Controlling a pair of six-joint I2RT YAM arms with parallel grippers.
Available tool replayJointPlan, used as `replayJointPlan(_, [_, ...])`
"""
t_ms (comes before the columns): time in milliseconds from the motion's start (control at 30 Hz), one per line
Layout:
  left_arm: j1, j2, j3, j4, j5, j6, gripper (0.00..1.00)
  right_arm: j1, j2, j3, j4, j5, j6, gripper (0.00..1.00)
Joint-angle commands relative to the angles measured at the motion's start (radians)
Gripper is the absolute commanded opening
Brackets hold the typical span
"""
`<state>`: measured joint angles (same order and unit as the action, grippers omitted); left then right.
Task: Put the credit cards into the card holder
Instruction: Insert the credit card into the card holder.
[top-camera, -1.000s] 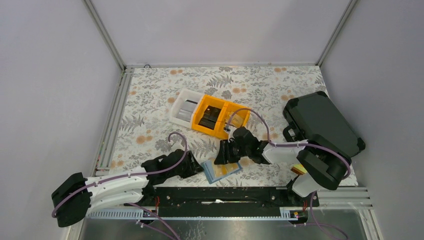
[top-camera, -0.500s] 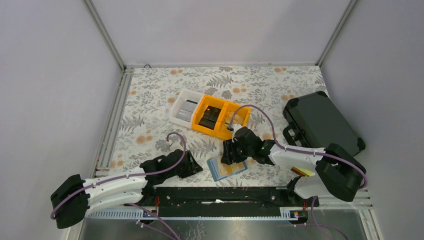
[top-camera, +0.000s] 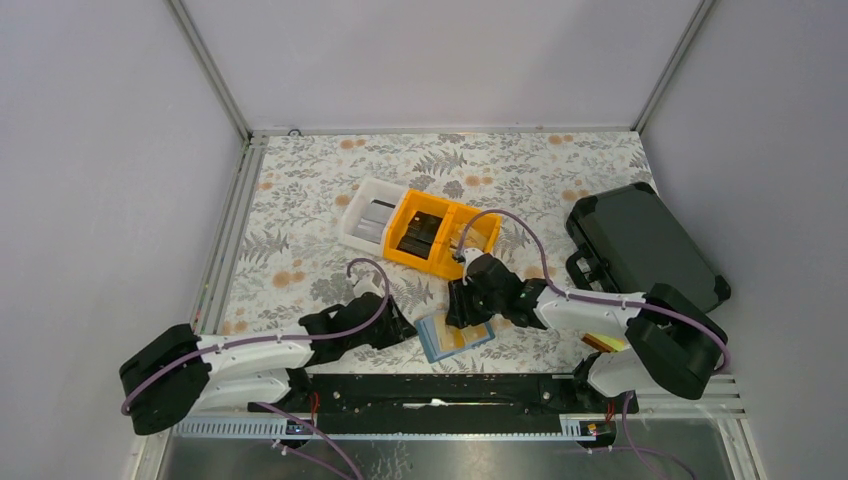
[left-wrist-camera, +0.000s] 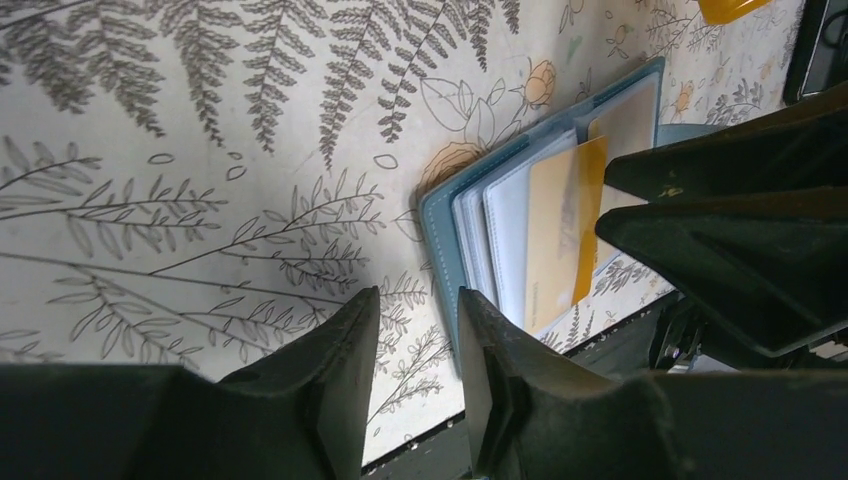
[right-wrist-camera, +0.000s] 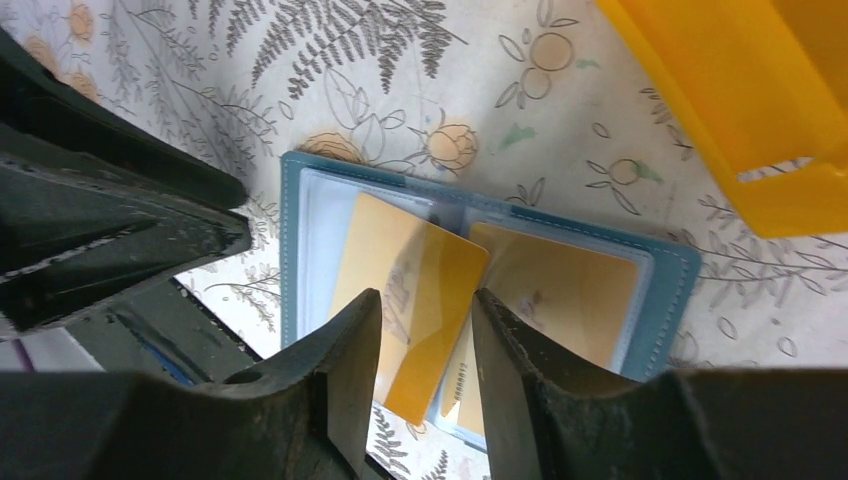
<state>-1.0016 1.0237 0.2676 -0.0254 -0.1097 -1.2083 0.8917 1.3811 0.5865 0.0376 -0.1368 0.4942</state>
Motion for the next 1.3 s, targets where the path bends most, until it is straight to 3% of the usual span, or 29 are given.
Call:
replayJointPlan(0, [-0.003,0.064,0.024,0.116,0.001,0.027,0.35,0.019,0.03,0.012,0.08,-0.066,0.038,0.44])
replayJointPlan(367, [-0.005,0.147,0.006,0.204,0.002,0.039,0.28,0.092,0.085,0.051,0.143,-0.099,0.114,0.46])
replayJointPlan(567, [-0.004,0.091,-0.001,0.17,-0.012,0.029,0.28,0.095,0.019,0.063,0.073,-0.037,0.116,0.56])
replayJointPlan(700, [-0.003,0.008,0.012,0.082,-0.051,0.042,0.34,0.093,-0.093,0.113,-0.075,0.045,0.069,0.64])
replayJointPlan(900, [-0.003,-0.092,0.043,-0.049,-0.092,0.061,0.51,0.03,-0.222,0.164,-0.286,0.164,-0.036,0.77])
replayJointPlan(1133, [-0.001,-0.109,0.021,-0.038,-0.052,0.018,0.56,-0.137,-0.252,0.08,-0.376,0.141,-0.056,0.78])
replayJointPlan(1267, [0.0,-0.102,-0.007,0.021,-0.012,-0.025,0.58,-0.169,-0.257,0.037,-0.394,0.141,-0.027,0.76])
